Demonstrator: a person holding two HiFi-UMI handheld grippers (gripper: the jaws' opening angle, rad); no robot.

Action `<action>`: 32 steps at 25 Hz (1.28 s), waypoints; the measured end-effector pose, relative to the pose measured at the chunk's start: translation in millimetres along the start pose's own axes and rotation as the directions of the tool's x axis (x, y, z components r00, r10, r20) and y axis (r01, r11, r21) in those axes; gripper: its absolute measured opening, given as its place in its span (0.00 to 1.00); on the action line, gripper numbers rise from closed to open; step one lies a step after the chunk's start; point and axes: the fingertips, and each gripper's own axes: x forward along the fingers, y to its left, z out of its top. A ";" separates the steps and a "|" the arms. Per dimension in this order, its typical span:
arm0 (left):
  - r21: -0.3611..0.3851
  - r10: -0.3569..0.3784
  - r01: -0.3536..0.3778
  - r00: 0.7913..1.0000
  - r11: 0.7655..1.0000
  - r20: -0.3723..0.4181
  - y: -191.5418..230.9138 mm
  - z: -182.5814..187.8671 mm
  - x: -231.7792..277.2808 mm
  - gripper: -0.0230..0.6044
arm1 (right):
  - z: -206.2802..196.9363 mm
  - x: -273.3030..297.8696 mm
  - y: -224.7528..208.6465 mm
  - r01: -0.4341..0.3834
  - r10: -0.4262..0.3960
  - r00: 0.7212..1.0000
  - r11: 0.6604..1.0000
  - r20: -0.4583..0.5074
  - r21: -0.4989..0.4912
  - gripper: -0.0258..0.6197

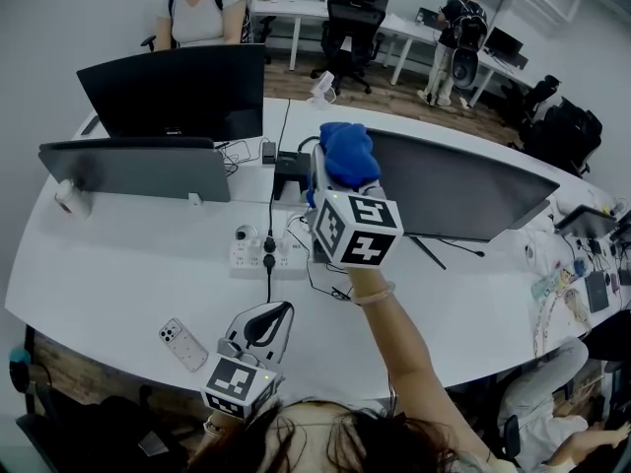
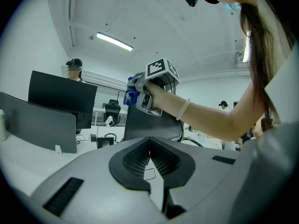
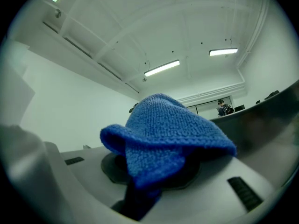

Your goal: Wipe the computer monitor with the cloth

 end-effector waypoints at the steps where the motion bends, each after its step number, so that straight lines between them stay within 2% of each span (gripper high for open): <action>1: 0.002 -0.002 0.002 1.000 1.000 0.001 -0.6 -0.5 -1.4 0.05 | 1.2 -2.0 0.2 0.003 -0.003 1.000 1.000 0.004 -0.002 0.20; 9: 0.011 -0.010 0.010 1.000 1.000 0.007 -5.8 0.8 -9.2 0.05 | 7.3 -23.8 4.7 0.010 -0.010 0.999 1.000 0.035 -0.025 0.20; 16: 0.025 0.017 -0.017 1.000 1.000 0.014 -21.7 4.0 -10.8 0.05 | 15.5 -48.9 7.0 -0.048 0.049 0.997 0.999 0.051 -0.015 0.19; 21: 0.020 0.054 -0.055 0.998 0.998 0.036 -41.2 6.6 -8.9 0.05 | 13.0 -72.9 -4.6 -0.091 0.090 0.995 0.996 0.038 0.024 0.19; 32: 0.019 0.086 -0.087 0.994 0.996 0.063 -100.8 12.1 -2.5 0.05 | 27.4 -140.3 -38.1 -0.080 0.082 0.996 0.996 0.040 -0.047 0.19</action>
